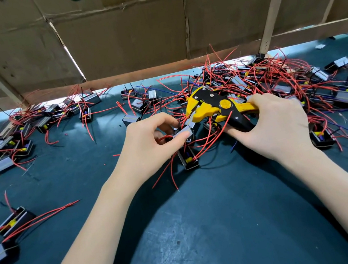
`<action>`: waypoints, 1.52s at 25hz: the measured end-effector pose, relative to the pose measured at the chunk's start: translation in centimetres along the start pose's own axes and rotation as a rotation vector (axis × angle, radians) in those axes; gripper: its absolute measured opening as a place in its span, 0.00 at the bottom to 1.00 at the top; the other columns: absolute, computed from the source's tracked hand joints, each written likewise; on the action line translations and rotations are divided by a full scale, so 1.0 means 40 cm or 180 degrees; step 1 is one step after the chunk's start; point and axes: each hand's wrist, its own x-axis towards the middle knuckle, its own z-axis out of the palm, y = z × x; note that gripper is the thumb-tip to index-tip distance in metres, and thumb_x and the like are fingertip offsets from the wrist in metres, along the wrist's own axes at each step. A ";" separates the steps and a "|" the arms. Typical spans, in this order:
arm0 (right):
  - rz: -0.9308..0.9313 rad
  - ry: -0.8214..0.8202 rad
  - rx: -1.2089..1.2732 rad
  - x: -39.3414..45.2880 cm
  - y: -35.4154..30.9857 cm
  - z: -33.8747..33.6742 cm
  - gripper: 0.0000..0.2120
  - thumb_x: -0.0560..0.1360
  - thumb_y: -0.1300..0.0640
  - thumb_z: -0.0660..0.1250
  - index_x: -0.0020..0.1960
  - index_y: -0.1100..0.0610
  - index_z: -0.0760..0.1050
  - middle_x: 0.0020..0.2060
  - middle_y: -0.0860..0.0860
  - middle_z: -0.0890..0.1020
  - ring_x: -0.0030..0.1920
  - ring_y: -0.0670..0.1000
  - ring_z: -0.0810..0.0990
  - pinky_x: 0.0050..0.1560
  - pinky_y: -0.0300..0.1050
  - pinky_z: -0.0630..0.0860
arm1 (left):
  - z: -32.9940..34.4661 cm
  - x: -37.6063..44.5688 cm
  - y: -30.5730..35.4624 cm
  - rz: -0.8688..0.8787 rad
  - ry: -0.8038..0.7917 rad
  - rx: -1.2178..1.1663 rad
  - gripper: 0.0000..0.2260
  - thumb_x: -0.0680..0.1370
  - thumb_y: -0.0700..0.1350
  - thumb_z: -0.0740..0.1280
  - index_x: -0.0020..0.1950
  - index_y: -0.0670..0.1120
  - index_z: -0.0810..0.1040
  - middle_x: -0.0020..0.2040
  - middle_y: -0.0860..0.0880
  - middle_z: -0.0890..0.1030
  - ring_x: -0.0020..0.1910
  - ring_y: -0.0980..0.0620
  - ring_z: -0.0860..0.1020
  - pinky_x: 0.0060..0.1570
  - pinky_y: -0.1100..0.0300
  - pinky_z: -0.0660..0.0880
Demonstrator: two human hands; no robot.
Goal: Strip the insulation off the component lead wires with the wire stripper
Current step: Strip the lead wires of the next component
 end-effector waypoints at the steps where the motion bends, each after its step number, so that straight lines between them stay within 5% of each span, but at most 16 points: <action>1: 0.0000 -0.0013 -0.0004 0.000 0.000 0.000 0.26 0.65 0.33 0.71 0.46 0.56 0.77 0.40 0.53 0.80 0.44 0.60 0.80 0.48 0.52 0.70 | 0.000 0.000 -0.001 0.0022 0.0011 0.0003 0.06 0.73 0.45 0.75 0.46 0.45 0.81 0.38 0.51 0.82 0.27 0.63 0.75 0.34 0.74 0.70; 11: 0.0033 -0.0128 -0.0026 0.001 -0.003 -0.005 0.26 0.65 0.32 0.70 0.46 0.55 0.78 0.40 0.53 0.80 0.45 0.60 0.80 0.47 0.52 0.72 | 0.006 0.003 -0.013 0.0491 -0.0021 0.0528 0.08 0.72 0.46 0.76 0.46 0.45 0.81 0.38 0.54 0.81 0.35 0.60 0.76 0.36 0.74 0.69; 16: 0.0101 -0.0158 -0.0228 0.000 -0.005 -0.015 0.25 0.65 0.30 0.70 0.41 0.53 0.78 0.36 0.52 0.80 0.43 0.59 0.80 0.39 0.45 0.66 | 0.007 0.005 -0.017 0.0555 -0.0029 0.0583 0.08 0.72 0.46 0.76 0.46 0.45 0.80 0.39 0.53 0.81 0.38 0.55 0.78 0.38 0.70 0.72; 22: 0.0215 -0.0233 -0.0273 0.002 -0.011 -0.023 0.27 0.64 0.30 0.70 0.32 0.55 0.73 0.25 0.49 0.69 0.33 0.56 0.69 0.33 0.42 0.64 | 0.006 0.005 -0.016 0.0611 -0.0041 0.0608 0.08 0.72 0.46 0.76 0.46 0.45 0.80 0.39 0.53 0.81 0.38 0.56 0.77 0.38 0.71 0.71; 26: 0.0103 0.0004 -0.0162 0.002 -0.007 -0.015 0.26 0.65 0.33 0.71 0.46 0.55 0.77 0.39 0.54 0.79 0.45 0.59 0.78 0.47 0.51 0.68 | 0.008 0.006 -0.018 0.0559 0.0161 0.0570 0.09 0.72 0.44 0.77 0.47 0.45 0.80 0.39 0.60 0.78 0.33 0.67 0.74 0.36 0.75 0.67; 29: 0.0233 0.0001 -0.0125 0.011 0.008 -0.011 0.28 0.64 0.32 0.69 0.50 0.55 0.76 0.44 0.53 0.80 0.51 0.60 0.78 0.52 0.53 0.67 | 0.012 0.012 -0.030 0.0296 0.0216 0.0461 0.26 0.72 0.43 0.76 0.68 0.46 0.72 0.56 0.55 0.79 0.49 0.65 0.76 0.54 0.69 0.72; 32: 0.0267 0.0057 -0.0052 0.013 0.020 -0.012 0.27 0.64 0.33 0.70 0.49 0.54 0.76 0.43 0.53 0.80 0.50 0.59 0.79 0.51 0.54 0.68 | 0.012 0.013 -0.048 0.0180 -0.0150 0.0713 0.39 0.74 0.44 0.73 0.79 0.45 0.55 0.73 0.48 0.67 0.70 0.54 0.67 0.70 0.65 0.60; 38: 0.0139 -0.0120 -0.0094 0.011 0.012 -0.005 0.27 0.64 0.33 0.71 0.50 0.54 0.78 0.44 0.54 0.81 0.51 0.60 0.80 0.53 0.56 0.71 | 0.002 0.018 -0.063 0.0470 -0.0032 0.1268 0.18 0.76 0.44 0.71 0.66 0.44 0.76 0.63 0.48 0.77 0.64 0.48 0.73 0.66 0.51 0.67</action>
